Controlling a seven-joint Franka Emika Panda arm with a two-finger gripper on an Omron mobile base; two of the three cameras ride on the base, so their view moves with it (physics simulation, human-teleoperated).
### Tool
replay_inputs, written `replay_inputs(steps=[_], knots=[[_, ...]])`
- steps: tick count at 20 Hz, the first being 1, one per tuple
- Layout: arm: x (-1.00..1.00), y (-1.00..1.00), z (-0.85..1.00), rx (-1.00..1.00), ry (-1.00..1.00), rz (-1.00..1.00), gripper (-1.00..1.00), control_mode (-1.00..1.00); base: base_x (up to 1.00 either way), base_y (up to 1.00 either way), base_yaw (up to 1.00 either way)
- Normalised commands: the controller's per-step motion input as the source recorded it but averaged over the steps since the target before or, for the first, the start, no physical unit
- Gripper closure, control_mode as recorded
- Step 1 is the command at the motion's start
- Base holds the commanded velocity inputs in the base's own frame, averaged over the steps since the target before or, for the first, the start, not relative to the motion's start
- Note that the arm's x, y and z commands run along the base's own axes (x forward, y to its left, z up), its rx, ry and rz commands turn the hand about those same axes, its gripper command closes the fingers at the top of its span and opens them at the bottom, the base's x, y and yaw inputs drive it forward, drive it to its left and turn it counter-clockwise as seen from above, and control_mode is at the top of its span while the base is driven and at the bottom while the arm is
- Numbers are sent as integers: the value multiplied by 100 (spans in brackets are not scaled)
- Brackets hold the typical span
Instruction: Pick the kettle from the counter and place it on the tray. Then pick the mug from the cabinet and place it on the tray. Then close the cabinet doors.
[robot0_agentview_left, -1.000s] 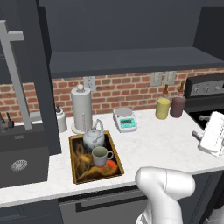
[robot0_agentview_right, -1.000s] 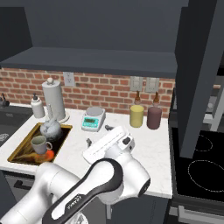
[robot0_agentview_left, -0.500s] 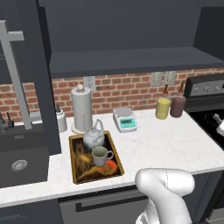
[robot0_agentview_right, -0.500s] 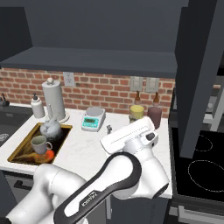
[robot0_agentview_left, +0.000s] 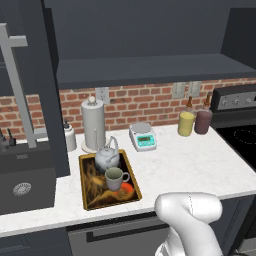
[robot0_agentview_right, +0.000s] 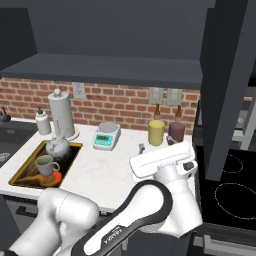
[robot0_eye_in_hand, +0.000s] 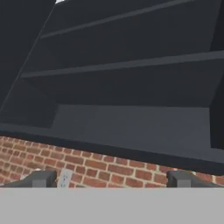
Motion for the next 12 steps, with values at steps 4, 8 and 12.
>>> replay_inputs(steps=[4,8,12], knots=[[5,-34,1,8,-10,-8,-100,-100,0,0,0],[5,-35,2,3,-6,-5,-100,-100,0,0,0],[8,-34,0,2,-2,-4,-100,-100,0,0,0]])
